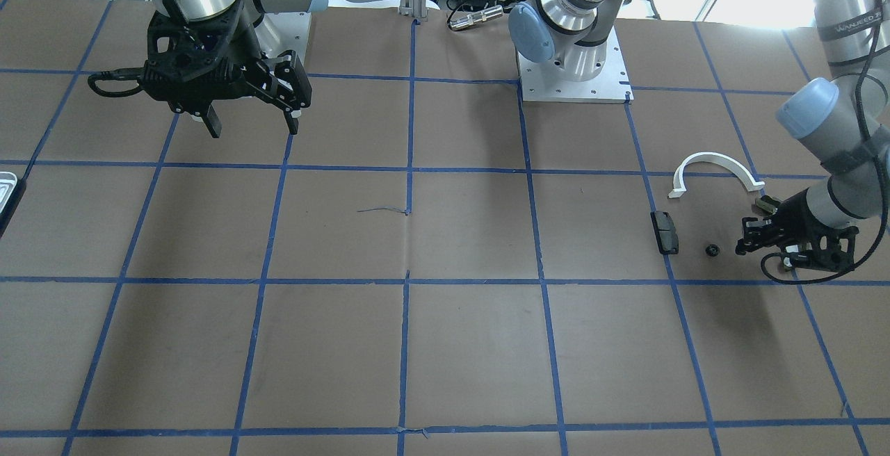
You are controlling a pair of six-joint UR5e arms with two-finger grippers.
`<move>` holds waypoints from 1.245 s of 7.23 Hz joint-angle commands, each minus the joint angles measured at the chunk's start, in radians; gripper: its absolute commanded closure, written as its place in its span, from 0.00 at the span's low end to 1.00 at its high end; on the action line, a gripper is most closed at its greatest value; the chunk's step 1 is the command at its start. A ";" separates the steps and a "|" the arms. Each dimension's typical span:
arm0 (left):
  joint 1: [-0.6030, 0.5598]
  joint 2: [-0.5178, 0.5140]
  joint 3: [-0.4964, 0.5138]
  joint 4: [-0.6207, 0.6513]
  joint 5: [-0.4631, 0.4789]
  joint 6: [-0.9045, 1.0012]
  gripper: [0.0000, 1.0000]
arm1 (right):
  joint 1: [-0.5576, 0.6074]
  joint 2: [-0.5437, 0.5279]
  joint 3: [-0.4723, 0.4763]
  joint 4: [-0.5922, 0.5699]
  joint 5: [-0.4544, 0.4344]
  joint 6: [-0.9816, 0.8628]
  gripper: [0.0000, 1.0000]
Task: Place bearing gear from tray to pile
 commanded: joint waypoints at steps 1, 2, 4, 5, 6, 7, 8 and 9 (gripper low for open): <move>-0.001 -0.001 -0.008 0.005 -0.046 0.003 0.66 | 0.000 0.001 -0.001 0.001 -0.006 0.000 0.00; -0.001 -0.001 -0.011 0.005 -0.048 0.001 0.29 | 0.000 0.000 -0.001 0.009 -0.001 0.000 0.00; -0.031 0.031 -0.002 -0.003 -0.039 -0.003 0.20 | 0.002 0.000 -0.001 0.015 -0.001 0.000 0.00; -0.086 0.060 0.000 -0.012 -0.028 -0.027 0.19 | 0.002 0.001 -0.003 0.039 -0.001 0.001 0.00; -0.129 0.103 0.004 -0.070 -0.028 -0.082 0.19 | 0.000 0.001 -0.011 0.062 -0.001 0.001 0.00; -0.187 0.139 0.006 -0.081 -0.026 -0.142 0.19 | -0.001 0.001 -0.020 0.063 -0.003 0.001 0.00; -0.256 0.177 0.009 -0.090 -0.023 -0.205 0.19 | 0.000 0.003 -0.021 0.063 -0.004 0.001 0.00; -0.313 0.235 0.022 -0.158 -0.023 -0.251 0.19 | 0.000 0.001 -0.021 0.063 -0.009 0.001 0.00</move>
